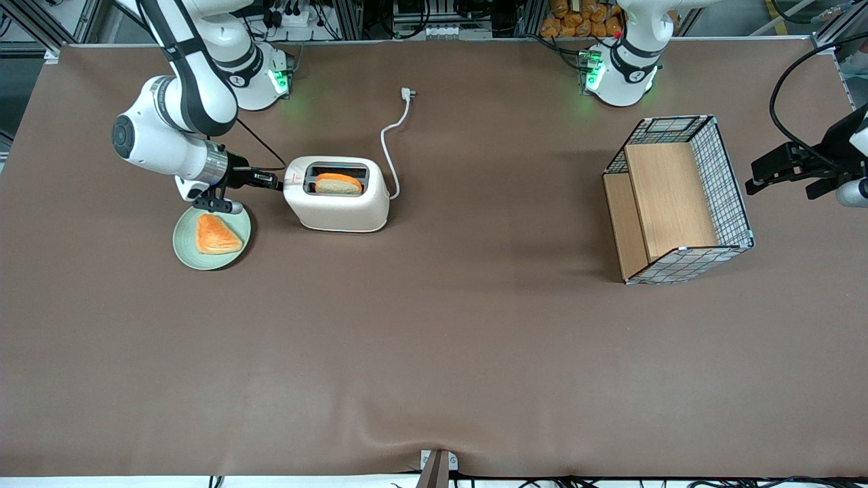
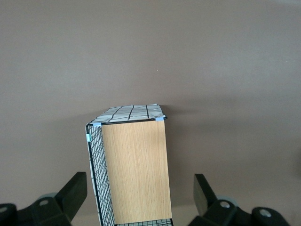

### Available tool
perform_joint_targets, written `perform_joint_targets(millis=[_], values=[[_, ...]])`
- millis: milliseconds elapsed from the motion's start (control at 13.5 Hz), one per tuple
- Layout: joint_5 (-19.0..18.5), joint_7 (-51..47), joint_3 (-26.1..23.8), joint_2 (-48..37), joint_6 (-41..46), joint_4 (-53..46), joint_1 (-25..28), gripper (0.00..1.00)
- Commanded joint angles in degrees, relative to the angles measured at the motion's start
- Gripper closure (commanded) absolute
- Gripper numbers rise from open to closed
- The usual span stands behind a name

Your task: Press toaster button with right arm

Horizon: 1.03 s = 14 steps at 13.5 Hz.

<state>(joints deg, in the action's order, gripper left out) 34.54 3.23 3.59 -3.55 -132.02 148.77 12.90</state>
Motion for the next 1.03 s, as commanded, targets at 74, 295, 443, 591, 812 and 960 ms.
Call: perform_joint_targets(millis=[74, 295, 443, 591, 812, 960], values=[[2.64, 3.53, 0.19, 1.61, -3.77, 1.26, 2.22, 1.00], [4.30, 4.67, 0.11, 2.40, -4.73, 1.26, 2.65, 1.00], [7.72, 7.74, 0.11, 3.80, -5.96, 1.26, 3.10, 1.00], [9.40, 9.42, 0.10, 5.30, -7.36, 1.26, 3.62, 1.00], [9.58, 9.51, 0.19, 5.65, -7.72, 1.25, 3.89, 1.00], [9.58, 9.86, 0.11, 6.36, -8.94, 1.26, 3.97, 1.00]])
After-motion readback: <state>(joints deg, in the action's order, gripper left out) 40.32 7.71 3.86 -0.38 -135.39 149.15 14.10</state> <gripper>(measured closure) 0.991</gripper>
